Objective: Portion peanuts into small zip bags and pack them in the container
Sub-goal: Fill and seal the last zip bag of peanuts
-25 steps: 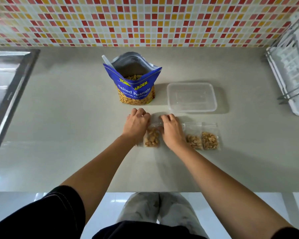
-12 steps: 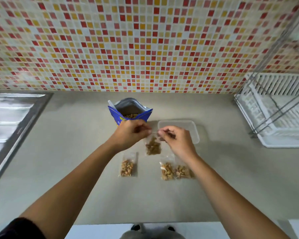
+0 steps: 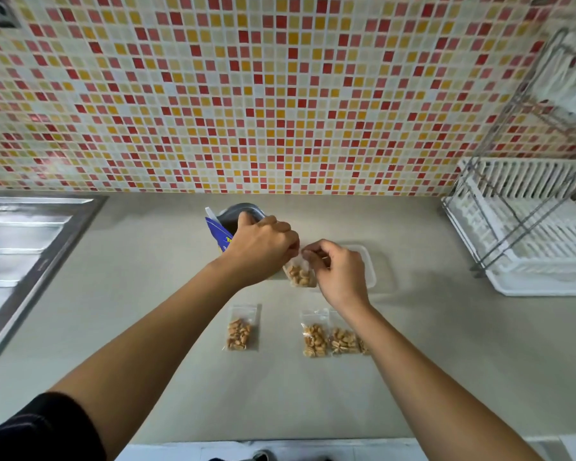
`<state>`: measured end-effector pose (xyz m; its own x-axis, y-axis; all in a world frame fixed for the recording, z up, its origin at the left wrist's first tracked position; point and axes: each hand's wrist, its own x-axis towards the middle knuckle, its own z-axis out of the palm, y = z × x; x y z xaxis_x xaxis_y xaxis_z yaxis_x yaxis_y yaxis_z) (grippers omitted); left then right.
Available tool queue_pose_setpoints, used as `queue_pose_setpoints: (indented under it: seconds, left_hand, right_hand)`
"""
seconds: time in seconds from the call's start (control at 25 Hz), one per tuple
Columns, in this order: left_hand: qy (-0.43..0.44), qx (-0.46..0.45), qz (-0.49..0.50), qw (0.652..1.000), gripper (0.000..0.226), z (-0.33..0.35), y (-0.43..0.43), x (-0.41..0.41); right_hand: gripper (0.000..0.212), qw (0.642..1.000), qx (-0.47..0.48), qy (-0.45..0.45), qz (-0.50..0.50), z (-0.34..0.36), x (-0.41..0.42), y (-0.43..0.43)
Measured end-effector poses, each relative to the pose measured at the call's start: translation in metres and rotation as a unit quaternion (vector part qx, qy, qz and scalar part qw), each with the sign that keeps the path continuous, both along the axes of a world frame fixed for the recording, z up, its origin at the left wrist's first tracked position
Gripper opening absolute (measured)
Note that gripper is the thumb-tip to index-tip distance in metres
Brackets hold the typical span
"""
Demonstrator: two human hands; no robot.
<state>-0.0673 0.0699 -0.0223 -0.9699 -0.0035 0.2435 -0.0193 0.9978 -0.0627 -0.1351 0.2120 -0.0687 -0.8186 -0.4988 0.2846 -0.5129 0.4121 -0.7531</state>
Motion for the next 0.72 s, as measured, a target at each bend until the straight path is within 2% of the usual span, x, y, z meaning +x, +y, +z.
queue_pose_setpoints:
  seconds: [0.24,0.52,0.72]
  left_hand:
    - [-0.022,-0.008,0.010,1.000,0.025,0.002,0.006,-0.002]
    - [-0.033,0.068,0.042,0.996,0.019,-0.008,-0.002,0.003]
    - [-0.037,0.065,0.037,0.996,0.017,-0.020,-0.003,0.007]
  right_hand:
    - [0.011,1.000,0.027,0.010,0.007,0.005,-0.004,0.005]
    - [0.011,0.999,0.038,0.008,-0.004,-0.001,-0.007,0.008]
    - [0.008,0.999,0.051,-0.012,-0.004,-0.008,-0.006,0.016]
